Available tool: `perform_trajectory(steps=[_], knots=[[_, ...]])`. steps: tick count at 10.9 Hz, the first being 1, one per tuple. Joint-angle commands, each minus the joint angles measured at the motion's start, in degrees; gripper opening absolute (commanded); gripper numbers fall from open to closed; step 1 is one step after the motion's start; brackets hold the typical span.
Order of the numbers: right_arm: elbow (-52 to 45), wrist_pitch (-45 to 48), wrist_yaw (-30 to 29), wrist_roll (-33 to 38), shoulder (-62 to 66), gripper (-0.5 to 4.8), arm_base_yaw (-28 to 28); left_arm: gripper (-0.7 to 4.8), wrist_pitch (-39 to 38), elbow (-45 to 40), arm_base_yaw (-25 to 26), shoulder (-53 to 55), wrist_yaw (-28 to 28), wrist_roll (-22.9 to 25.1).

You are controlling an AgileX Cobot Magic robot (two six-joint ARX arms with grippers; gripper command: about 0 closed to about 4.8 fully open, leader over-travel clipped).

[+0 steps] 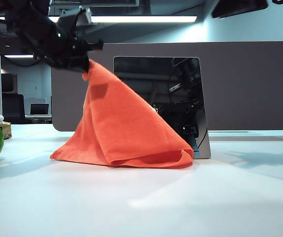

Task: Pick up the cloth from the table and use it to cover the mirror.

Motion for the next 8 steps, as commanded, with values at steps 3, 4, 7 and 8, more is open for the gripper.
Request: perform_trajectory(steps=[3, 4, 7, 8], knots=[[0.1, -11.3, -3.1, -0.5, 3.4, 1.82, 11.7, -0.06, -0.9, 0.2, 0.0, -9.2, 7.1, -0.4], [0.0, -11.4, -3.1, -0.9, 4.0, 1.98, 14.2, -0.06, -1.4, 0.2, 0.0, -10.8, 7.7, -0.4], [0.1, -10.8, 7.3, -2.2, 5.3, 2.29, 33.3, -0.06, -7.2, 0.2, -0.7, -19.9, 13.8, -1.9], [0.1, -10.7, 9.5, -2.2, 5.4, 2.48, 35.3, -0.06, -7.7, 0.2, -0.9, -21.2, 14.7, -1.9]])
